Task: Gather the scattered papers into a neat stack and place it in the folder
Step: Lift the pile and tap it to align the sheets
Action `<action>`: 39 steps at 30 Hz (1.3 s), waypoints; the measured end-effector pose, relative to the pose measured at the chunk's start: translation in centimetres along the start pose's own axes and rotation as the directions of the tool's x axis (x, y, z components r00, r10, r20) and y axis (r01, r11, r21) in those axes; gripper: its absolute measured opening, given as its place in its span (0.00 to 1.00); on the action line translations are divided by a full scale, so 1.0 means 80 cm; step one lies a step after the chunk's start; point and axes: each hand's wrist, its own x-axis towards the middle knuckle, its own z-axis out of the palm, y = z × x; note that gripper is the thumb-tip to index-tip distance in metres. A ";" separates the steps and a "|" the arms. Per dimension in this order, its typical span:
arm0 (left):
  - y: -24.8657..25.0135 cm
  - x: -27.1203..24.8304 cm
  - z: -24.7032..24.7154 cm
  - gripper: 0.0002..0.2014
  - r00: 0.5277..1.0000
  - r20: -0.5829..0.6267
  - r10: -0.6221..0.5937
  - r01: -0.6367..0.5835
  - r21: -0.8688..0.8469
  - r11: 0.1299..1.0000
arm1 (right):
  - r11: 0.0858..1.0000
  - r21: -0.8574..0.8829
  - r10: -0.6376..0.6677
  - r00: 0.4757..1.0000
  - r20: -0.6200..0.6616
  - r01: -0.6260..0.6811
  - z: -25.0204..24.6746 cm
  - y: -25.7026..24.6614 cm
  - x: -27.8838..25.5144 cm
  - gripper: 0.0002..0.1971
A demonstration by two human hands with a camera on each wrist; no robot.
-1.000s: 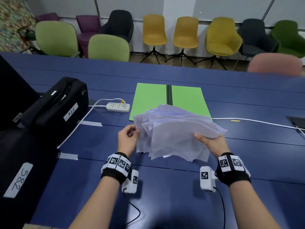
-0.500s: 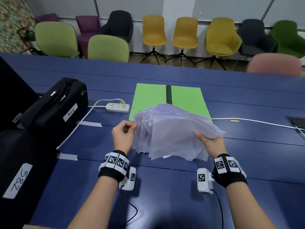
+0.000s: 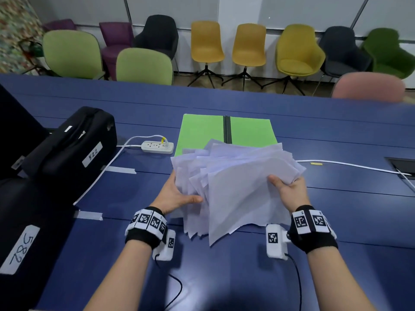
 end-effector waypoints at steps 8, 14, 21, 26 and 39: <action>0.037 -0.009 0.010 0.40 0.987 0.158 0.041 -0.050 0.051 0.997 | 0.998 0.056 0.014 0.995 -0.100 -0.009 0.007 -0.009 0.007 0.06; 0.059 -0.001 0.032 0.37 0.986 -0.139 0.091 -0.095 -0.021 0.995 | 0.996 0.083 -0.026 0.998 -0.054 0.031 0.017 -0.027 0.003 0.08; 0.049 -0.007 0.016 0.43 0.980 -0.162 0.119 -0.141 -0.130 0.981 | 0.980 0.193 -0.064 0.992 0.105 0.043 -0.004 -0.010 -0.008 0.13; 0.019 -0.006 0.015 0.51 1.000 0.012 0.006 -0.005 -0.035 0.999 | 0.992 0.111 0.016 0.957 0.291 -0.051 -0.008 0.021 -0.021 0.34; 0.055 0.020 0.030 0.39 0.989 0.133 0.062 -0.082 0.149 0.985 | 1.000 0.005 -0.030 0.905 0.425 0.031 -0.001 -0.005 -0.007 0.26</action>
